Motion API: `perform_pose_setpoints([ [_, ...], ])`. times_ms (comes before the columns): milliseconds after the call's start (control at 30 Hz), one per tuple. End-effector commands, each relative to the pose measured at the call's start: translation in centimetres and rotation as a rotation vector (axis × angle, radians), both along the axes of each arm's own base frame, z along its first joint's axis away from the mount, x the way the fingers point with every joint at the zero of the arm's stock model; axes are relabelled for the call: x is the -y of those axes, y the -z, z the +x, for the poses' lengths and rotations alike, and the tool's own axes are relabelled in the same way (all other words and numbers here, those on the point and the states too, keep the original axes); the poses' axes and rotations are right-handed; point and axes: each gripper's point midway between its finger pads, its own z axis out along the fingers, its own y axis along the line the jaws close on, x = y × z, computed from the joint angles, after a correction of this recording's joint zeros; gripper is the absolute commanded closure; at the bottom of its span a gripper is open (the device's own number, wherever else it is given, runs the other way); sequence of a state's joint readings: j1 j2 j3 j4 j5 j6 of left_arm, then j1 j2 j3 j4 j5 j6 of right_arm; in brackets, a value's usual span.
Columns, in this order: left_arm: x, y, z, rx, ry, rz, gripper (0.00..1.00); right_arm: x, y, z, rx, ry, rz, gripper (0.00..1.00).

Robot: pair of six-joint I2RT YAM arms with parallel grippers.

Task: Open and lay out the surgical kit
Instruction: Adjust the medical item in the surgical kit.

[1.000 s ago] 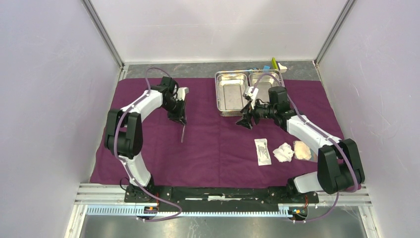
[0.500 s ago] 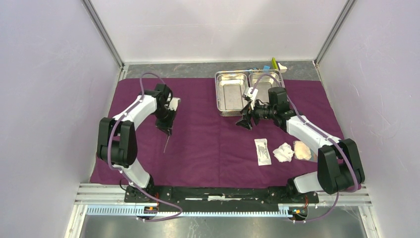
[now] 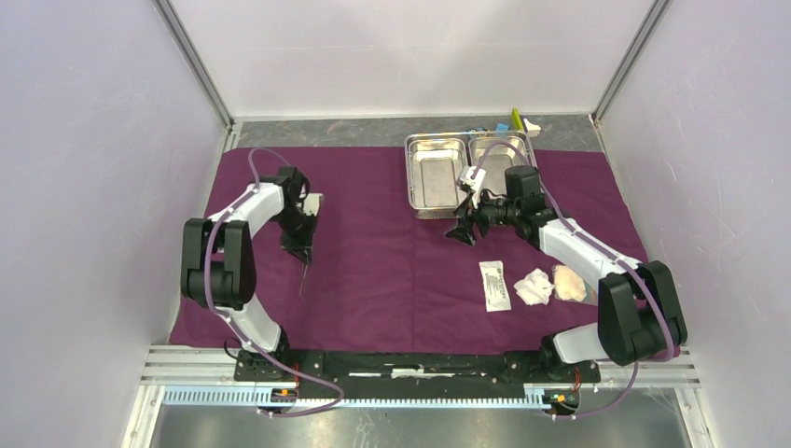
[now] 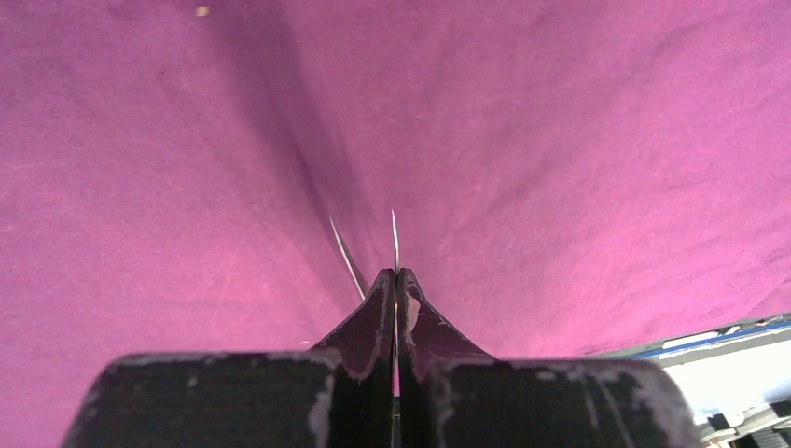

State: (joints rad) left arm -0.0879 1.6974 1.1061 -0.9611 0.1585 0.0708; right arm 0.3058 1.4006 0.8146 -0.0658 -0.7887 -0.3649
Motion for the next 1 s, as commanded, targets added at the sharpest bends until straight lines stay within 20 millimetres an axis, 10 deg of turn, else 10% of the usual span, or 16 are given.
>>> perform_pose_setpoints([
  [0, -0.5, 0.3, 0.6, 0.003, -0.060, -0.019, 0.98, 0.0, -0.5, 0.4, 0.045, 0.001, -0.006, 0.28],
  [967, -0.8, 1.6, 1.5, -0.031, -0.089, -0.007, 0.98, 0.5, 0.1, 0.6, 0.047, 0.013, -0.039, 0.27],
])
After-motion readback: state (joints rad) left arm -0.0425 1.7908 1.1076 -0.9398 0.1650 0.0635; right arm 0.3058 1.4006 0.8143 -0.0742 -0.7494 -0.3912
